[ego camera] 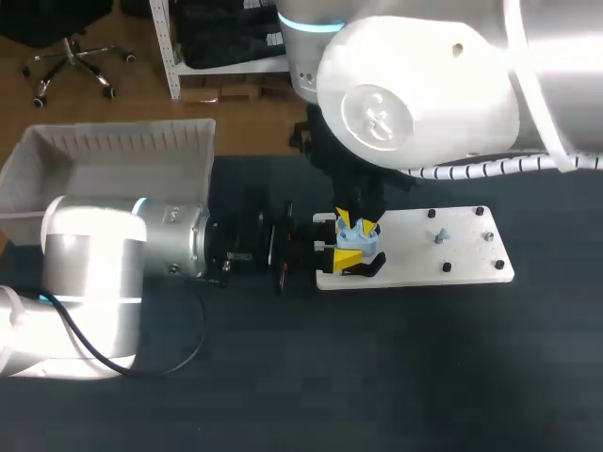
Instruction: Pick up each earbud case from the left stands, insert the matching earbuds, close the lid, and place the case in the box.
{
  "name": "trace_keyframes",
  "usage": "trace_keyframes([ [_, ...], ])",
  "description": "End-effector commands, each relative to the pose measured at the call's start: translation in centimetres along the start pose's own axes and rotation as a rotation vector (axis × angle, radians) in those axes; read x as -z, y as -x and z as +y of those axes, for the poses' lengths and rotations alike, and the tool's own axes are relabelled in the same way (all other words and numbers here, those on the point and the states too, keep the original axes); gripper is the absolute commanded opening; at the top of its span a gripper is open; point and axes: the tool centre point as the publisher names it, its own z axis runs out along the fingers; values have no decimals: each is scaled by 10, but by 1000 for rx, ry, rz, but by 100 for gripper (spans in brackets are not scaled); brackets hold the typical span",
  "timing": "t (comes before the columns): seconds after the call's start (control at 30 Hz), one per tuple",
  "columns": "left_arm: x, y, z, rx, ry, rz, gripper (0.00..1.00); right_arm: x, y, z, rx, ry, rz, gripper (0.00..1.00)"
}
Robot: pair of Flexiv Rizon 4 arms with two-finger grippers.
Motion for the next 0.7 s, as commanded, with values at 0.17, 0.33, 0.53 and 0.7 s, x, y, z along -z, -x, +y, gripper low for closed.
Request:
trace_keyframes([
  [0.17,-1,-1,-3,-5,11,-2,0,-2,2,0,-4,-1,2,0],
  [0.33,-1,-1,-3,-5,11,-2,0,-3,3,0,-6,-4,5,0],
  [0.53,-1,-1,-3,-5,11,-2,0,-4,4,1,-3,-4,4,0],
  [0.7,-1,-1,-3,-5,11,-2,0,-5,6,1,-7,-8,5,0],
])
